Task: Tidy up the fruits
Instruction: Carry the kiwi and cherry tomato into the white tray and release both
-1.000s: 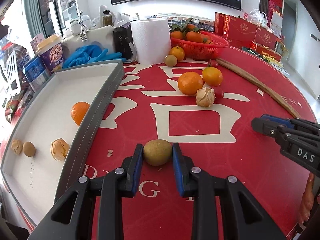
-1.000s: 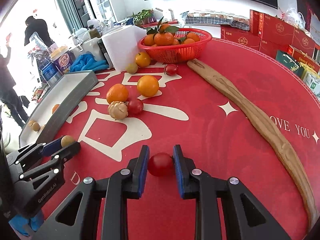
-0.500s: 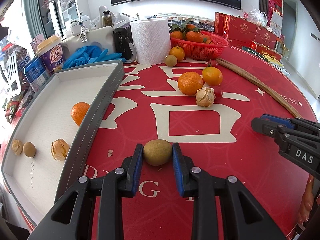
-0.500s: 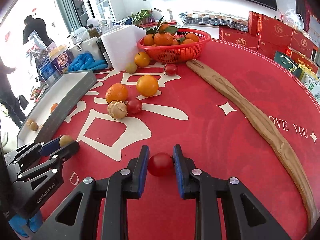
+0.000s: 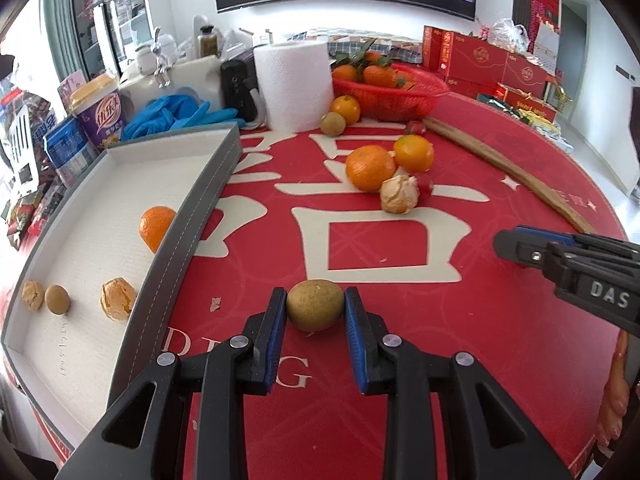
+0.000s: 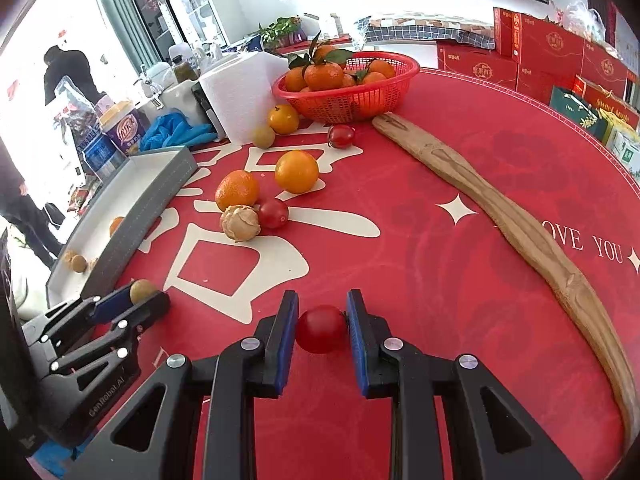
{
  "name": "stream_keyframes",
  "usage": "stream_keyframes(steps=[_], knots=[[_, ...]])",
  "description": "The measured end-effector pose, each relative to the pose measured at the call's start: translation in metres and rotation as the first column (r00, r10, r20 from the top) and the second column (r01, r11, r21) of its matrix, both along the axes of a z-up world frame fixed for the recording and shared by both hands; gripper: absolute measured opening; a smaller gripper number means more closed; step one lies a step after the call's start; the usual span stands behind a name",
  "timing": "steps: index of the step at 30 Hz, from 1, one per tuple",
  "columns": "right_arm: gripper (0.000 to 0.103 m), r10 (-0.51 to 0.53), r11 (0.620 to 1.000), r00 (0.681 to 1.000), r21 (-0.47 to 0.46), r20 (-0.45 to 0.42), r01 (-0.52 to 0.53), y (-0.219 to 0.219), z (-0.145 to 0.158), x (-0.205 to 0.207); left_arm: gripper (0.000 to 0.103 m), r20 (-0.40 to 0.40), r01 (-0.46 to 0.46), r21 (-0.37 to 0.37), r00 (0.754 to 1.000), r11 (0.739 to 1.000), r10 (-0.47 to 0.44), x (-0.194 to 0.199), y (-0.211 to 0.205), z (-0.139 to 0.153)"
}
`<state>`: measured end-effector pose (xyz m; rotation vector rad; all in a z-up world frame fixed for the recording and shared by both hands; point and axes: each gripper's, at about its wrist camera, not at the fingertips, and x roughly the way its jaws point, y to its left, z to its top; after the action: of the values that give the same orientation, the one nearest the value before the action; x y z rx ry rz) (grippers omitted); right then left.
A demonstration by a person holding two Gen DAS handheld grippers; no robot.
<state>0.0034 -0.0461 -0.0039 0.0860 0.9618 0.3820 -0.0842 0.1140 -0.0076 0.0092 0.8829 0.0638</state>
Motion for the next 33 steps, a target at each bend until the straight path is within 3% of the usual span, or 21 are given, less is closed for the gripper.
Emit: stream_keyframes(steps=[14, 33], knots=[[0.026, 0.079, 0.997, 0.997, 0.012, 0.023, -0.079, 0.041, 0.023, 0.001, 0.031, 0.108, -0.059, -0.016, 0.992, 0.998, 0.060, -0.013, 0.035, 0.046], [0.026, 0.250, 0.968, 0.967, -0.003, 0.054, -0.250, 0.139, 0.052, 0.002, 0.031, 0.155, -0.230, -0.027, 0.960, 0.973, 0.231, -0.027, 0.120, 0.053]])
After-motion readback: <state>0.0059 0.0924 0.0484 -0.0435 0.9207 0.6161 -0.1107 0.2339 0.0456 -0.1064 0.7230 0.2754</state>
